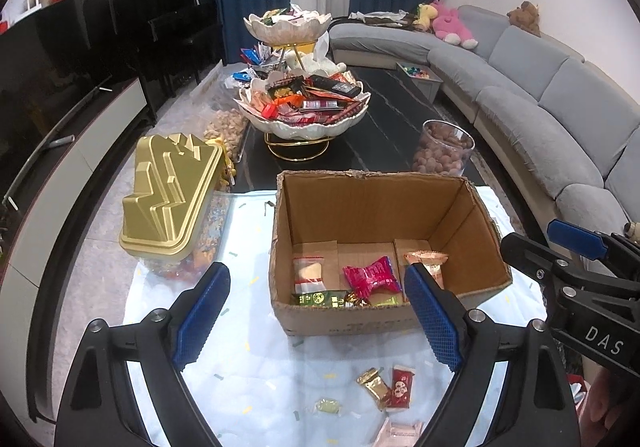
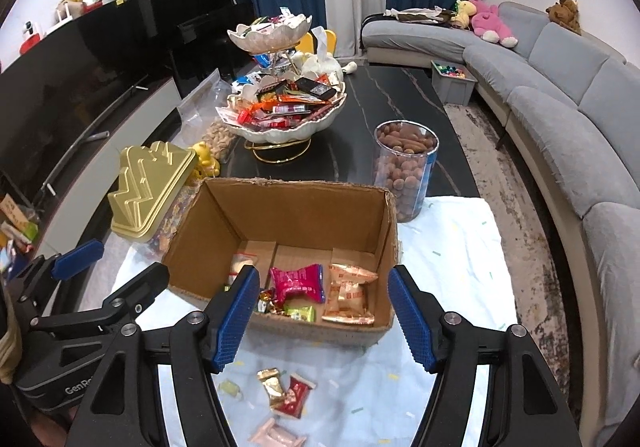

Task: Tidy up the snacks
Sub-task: 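Withdraw both open tools from the box toward the remaining snacks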

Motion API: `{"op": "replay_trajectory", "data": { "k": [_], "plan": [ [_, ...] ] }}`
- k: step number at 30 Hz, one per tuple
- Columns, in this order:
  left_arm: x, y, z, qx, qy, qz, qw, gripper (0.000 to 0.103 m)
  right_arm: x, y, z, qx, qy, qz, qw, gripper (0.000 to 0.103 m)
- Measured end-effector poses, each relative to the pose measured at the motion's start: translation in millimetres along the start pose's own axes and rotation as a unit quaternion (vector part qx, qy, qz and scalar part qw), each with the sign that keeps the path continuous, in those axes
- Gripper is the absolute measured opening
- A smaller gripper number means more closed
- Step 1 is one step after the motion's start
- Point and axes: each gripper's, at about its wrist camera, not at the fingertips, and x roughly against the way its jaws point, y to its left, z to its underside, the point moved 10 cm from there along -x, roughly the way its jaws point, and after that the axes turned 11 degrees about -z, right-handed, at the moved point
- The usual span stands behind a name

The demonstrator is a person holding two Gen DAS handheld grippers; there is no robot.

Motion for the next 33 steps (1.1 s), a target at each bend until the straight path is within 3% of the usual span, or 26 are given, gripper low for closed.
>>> {"op": "replay_trajectory", "data": {
  "k": [33],
  "plan": [
    [37.2, 10.9, 64.2, -0.002, -0.003, -0.015, 0.9999, 0.089, 17.5, 6.9, 62.0, 0.012, 0.023, 0.000, 1.000, 0.068]
  ]
}}
